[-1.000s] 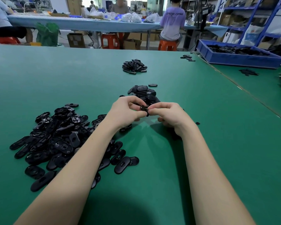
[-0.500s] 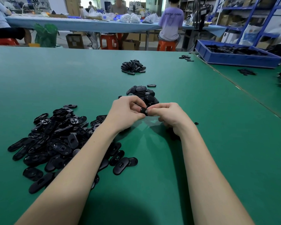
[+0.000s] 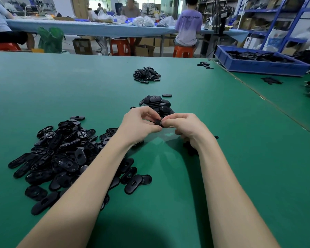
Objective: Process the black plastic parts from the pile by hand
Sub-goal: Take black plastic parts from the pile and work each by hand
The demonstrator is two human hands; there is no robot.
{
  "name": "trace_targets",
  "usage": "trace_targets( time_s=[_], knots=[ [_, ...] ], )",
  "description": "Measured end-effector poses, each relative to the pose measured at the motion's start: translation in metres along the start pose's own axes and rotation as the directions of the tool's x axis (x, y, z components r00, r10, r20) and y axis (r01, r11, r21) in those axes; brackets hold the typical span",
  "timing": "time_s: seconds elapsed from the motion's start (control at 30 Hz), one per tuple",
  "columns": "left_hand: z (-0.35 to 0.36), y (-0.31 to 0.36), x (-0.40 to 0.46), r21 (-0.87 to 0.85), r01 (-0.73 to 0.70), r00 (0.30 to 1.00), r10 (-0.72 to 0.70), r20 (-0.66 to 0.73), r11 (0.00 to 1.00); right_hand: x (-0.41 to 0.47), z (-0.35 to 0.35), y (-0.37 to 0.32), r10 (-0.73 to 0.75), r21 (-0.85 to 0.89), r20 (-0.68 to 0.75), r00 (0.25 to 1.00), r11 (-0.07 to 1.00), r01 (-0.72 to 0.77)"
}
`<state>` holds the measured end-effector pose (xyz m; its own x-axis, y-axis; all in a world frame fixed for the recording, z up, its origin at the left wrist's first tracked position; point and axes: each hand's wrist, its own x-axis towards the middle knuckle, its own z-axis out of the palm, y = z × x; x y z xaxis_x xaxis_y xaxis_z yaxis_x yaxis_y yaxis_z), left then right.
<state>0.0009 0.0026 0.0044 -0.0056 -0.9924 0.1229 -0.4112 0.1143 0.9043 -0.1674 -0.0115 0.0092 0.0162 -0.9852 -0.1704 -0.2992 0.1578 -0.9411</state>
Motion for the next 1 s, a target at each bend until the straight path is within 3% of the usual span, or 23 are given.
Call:
trace_targets(
  time_s=[0.3, 0.63, 0.87, 1.0],
  knots=[
    [0.003, 0.002, -0.002, 0.054, -0.049, 0.999, 0.049, -0.008, 0.997, 0.006, -0.002, 0.003, 0.079, 0.051, 0.019, 0.997, 0.995, -0.080],
    [0.003, 0.002, 0.000, 0.000, -0.042, 0.999, 0.042, -0.034, 0.999, 0.010, 0.003, 0.004, 0.108, 0.155, 0.019, 0.994, 0.982, -0.110],
    [0.002, 0.000, 0.000, -0.077, -0.006, 1.000, 0.005, -0.018, 0.997, 0.009, -0.002, 0.003, 0.092, 0.135, 0.020, 0.996, 0.986, -0.094],
    [-0.001, 0.001, 0.000, -0.231, 0.017, 1.000, -0.011, 0.029, 0.973, 0.007, -0.008, 0.003, 0.109, 0.164, 0.078, 0.991, 0.979, -0.121]
  ],
)
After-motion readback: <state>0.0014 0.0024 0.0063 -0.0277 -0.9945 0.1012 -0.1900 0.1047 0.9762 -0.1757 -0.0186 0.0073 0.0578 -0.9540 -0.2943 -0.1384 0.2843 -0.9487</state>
